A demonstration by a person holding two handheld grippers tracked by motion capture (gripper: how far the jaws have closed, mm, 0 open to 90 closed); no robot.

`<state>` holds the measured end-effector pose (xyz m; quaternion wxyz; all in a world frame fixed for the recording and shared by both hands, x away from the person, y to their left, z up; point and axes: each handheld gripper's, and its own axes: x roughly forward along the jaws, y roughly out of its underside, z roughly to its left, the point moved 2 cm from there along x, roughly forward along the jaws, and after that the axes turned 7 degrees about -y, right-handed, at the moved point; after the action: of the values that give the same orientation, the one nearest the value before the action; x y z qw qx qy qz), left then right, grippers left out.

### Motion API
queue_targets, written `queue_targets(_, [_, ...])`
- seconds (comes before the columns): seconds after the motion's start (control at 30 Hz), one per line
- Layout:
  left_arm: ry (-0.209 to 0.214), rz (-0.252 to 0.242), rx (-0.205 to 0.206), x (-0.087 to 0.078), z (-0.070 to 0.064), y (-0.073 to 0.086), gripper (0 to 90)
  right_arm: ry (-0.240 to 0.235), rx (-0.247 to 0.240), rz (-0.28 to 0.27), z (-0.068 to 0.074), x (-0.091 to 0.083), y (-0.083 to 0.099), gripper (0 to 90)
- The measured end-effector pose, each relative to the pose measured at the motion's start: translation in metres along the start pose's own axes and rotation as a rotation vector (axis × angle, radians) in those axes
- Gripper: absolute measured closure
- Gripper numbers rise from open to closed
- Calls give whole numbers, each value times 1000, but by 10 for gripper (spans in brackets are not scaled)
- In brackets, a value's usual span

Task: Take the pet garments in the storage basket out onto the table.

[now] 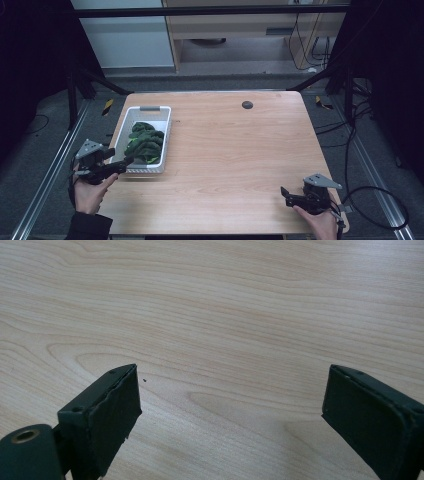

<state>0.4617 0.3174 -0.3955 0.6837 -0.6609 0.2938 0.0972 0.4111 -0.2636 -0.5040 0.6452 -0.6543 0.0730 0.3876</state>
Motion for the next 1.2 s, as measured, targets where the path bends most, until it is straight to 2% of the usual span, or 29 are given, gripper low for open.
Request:
queue_targets(0.5, [-23,34,23,8,5,-18,212,-4,-8,5,-1,2,-1,84])
queue_targets(1.2, [-40,124,63,36,1,-35,197,-15,-2,8,0,2,-2,81])
